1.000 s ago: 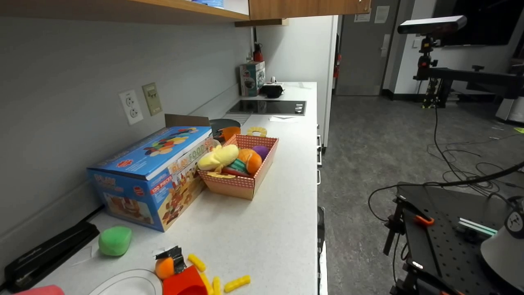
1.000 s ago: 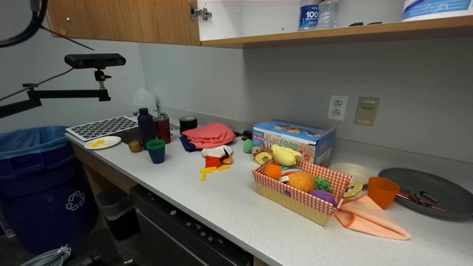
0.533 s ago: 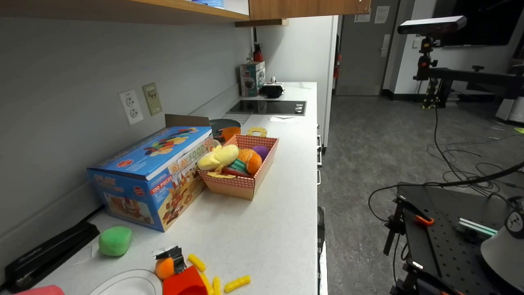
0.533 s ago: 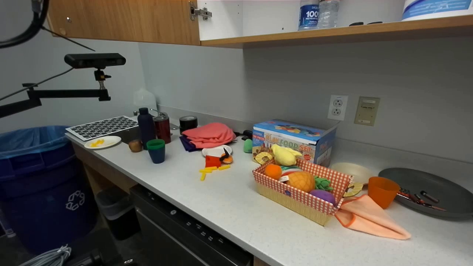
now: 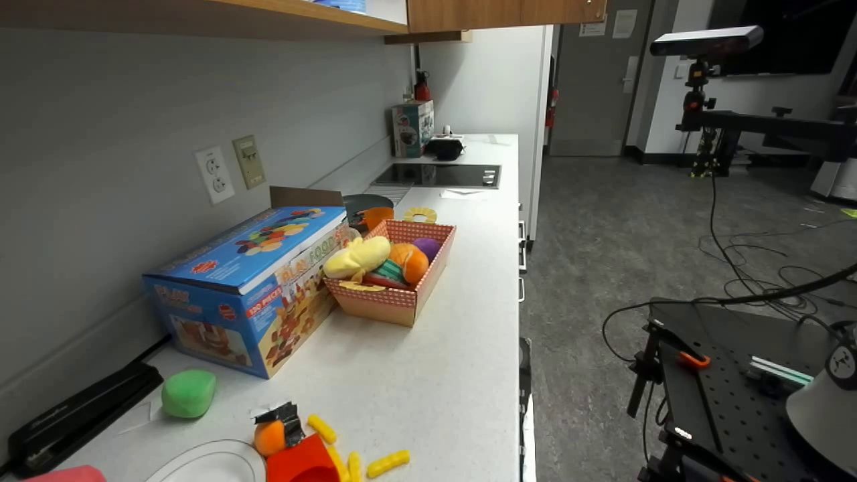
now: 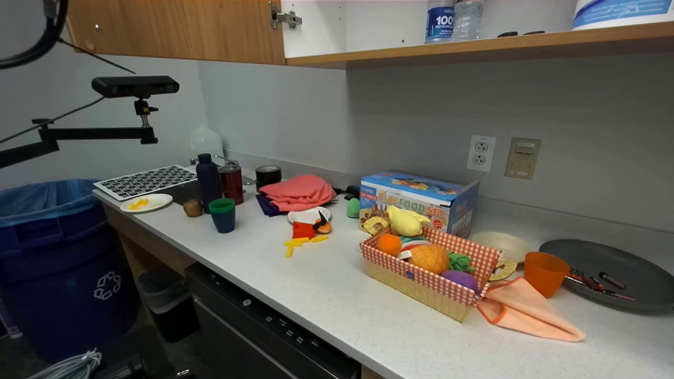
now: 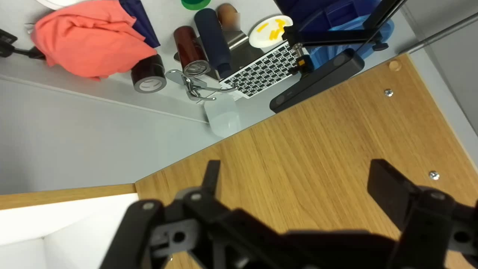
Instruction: Open the door of the cabinet
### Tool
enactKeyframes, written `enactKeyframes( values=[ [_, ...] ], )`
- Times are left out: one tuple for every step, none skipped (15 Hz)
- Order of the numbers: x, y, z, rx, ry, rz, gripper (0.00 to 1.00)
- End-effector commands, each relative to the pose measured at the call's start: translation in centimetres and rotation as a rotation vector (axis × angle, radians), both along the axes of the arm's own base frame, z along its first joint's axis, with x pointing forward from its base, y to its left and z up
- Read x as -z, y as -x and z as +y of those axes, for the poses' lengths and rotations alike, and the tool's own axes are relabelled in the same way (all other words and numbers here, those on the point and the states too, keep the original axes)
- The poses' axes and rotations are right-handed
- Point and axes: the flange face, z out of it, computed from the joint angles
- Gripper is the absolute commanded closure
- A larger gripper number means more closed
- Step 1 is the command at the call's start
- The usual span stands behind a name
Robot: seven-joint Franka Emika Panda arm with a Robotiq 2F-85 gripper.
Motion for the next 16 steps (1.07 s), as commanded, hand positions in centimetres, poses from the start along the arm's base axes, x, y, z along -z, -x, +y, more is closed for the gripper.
enactKeyframes(
  values=[
    [-1.2, -0.1, -0.5, 0.074, -0.004, -0.095, 0.00],
    [-1.4, -0.3, -0.7, 0.104, -0.014, -0.119, 0.00],
    [-1.7, -0.6, -0.8, 0.139, -0.035, -0.143, 0.00],
    [-1.9, -0.9, -1.0, 0.163, -0.047, -0.167, 0.00],
    [-2.1, -1.1, -1.1, 0.190, -0.058, -0.199, 0.00],
    [-2.4, -1.3, -1.1, 0.210, -0.074, -0.225, 0.00],
    [-2.6, -1.5, -1.1, 0.224, -0.087, -0.257, 0.00],
    [-2.8, -1.7, -1.1, 0.236, -0.098, -0.283, 0.00],
    [-3.0, -1.9, -1.1, 0.251, -0.106, -0.311, 0.00],
    [-3.0, -2.1, -1.1, 0.261, -0.113, -0.334, 0.00],
    [-3.1, -2.2, -1.0, 0.272, -0.120, -0.355, 0.00],
    [-3.1, -2.3, -1.0, 0.277, -0.124, -0.372, 0.00],
    [-3.1, -2.4, -1.0, 0.283, -0.128, -0.386, 0.00],
    [-3.2, -2.5, -0.9, 0.288, -0.133, -0.395, 0.00],
    [-3.2, -2.6, -0.8, 0.296, -0.140, -0.400, 0.00],
    [-3.2, -2.6, -0.8, 0.303, -0.148, -0.403, 0.00]
  ],
)
